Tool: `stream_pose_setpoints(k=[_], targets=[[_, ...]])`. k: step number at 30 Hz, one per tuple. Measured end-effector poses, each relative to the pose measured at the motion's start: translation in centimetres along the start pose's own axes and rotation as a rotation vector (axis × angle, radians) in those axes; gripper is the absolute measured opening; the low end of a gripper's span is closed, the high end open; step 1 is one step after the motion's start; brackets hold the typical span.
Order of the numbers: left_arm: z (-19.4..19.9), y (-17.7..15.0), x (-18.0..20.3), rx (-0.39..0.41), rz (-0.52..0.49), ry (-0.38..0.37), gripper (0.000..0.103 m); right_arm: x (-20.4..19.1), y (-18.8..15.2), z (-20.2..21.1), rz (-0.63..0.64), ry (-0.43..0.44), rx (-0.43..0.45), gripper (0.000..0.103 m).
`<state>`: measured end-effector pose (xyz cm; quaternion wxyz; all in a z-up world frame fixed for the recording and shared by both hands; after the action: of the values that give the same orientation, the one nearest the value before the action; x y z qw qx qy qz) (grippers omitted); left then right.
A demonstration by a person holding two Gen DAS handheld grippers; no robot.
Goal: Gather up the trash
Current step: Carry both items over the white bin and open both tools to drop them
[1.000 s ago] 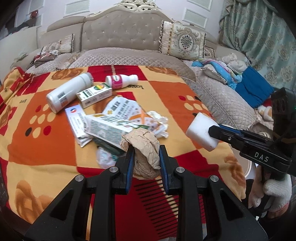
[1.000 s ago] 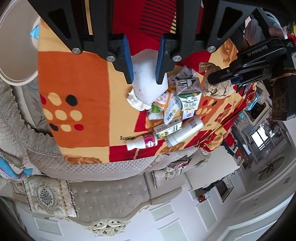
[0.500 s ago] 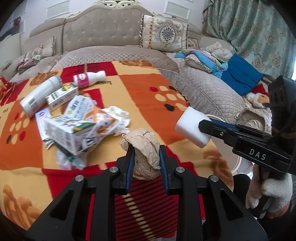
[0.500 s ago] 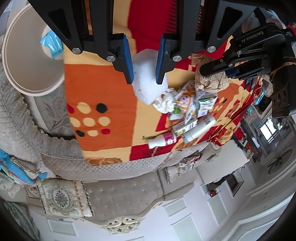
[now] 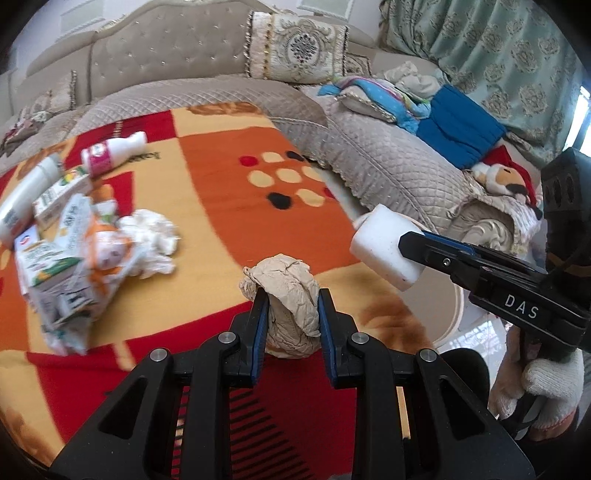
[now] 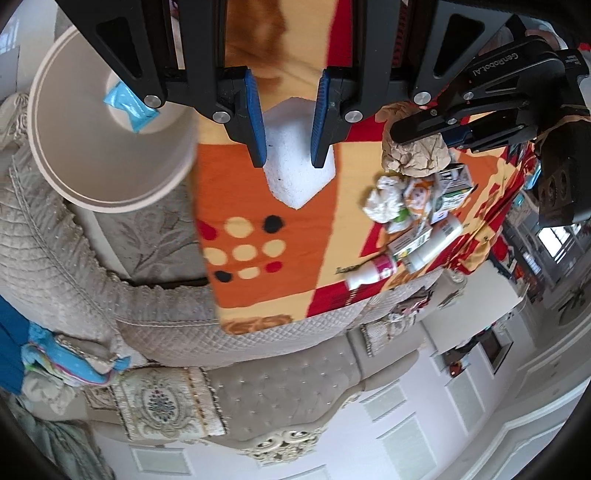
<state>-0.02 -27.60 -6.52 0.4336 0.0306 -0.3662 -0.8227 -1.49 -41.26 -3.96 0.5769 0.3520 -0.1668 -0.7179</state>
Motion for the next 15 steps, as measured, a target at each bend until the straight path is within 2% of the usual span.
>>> stream_pose_setpoints(k=[15], targets=[[-6.1,1.9,7.4,-0.067,-0.065,-0.116,0.023,9.8,-1.9,1.6,-0.132,-0.117,-0.01,0.023]])
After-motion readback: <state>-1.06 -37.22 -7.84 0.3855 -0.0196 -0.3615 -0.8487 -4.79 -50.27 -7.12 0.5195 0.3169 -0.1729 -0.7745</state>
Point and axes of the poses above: each gripper's, at about its wrist camera, not at the fingertips, and z roughly against the way its jaws point, x to its right, y to its top, the point moved 8 cm from there along -z, roughly the way its jaws point, and after that the axes turned 5 degrees about -y, right-handed, at the moved point
